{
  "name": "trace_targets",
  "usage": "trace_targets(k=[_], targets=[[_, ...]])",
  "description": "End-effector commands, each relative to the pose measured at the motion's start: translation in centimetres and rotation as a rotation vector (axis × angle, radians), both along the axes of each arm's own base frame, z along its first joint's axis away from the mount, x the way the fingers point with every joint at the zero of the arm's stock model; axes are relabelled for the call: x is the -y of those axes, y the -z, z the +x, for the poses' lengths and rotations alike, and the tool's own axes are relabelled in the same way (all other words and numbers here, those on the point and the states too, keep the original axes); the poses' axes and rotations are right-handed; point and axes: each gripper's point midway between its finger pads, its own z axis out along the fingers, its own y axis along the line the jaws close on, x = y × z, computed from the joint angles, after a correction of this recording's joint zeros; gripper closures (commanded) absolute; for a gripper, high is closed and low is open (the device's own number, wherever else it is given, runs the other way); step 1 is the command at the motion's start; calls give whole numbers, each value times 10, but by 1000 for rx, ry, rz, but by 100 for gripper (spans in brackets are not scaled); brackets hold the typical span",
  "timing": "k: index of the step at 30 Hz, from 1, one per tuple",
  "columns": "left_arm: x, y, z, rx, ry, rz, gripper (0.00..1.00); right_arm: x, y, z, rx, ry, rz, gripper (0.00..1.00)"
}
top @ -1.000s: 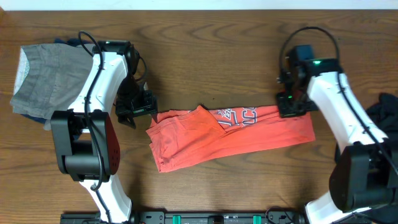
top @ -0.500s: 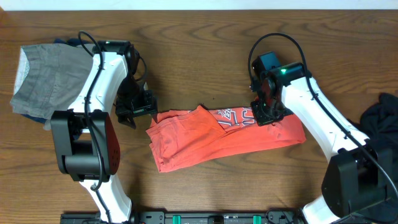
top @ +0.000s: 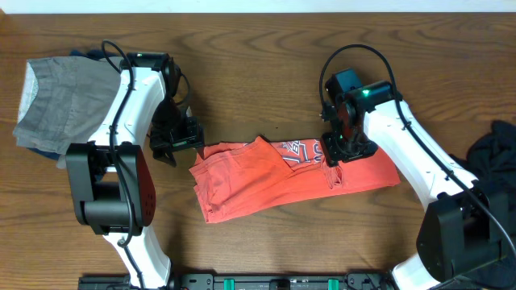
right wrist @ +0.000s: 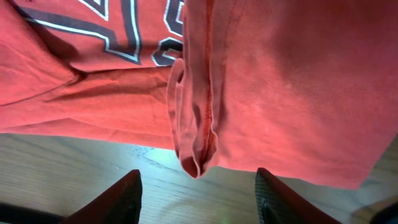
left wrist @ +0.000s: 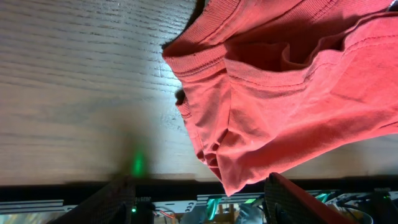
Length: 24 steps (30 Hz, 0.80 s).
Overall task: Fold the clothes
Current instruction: 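Fold the right end of the strip leftward with the right gripper, then fold the left end of the strip rightward with the left gripper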
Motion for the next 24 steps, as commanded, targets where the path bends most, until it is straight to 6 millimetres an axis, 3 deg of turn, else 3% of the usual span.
trace_targets(k=[1, 10, 15, 20, 24], targets=[[1, -2, -3, -7, -12, -6, 28, -2, -5, 2, 21, -6, 0, 44], [3, -3, -10, -35, -4, -4, 12, 47, -8, 10, 74, 170, -233, 41], [6, 6, -23, -79, 9, -2, 1, 56, -8, 13, 78, 209, -240, 34], [34, 23, -45, -121, 70, -159, 1, 64, -8, 14, 75, 235, -241, 29], [42, 43, -56, -126, 79, -182, 1, 68, -8, 15, 73, 249, -242, 29]])
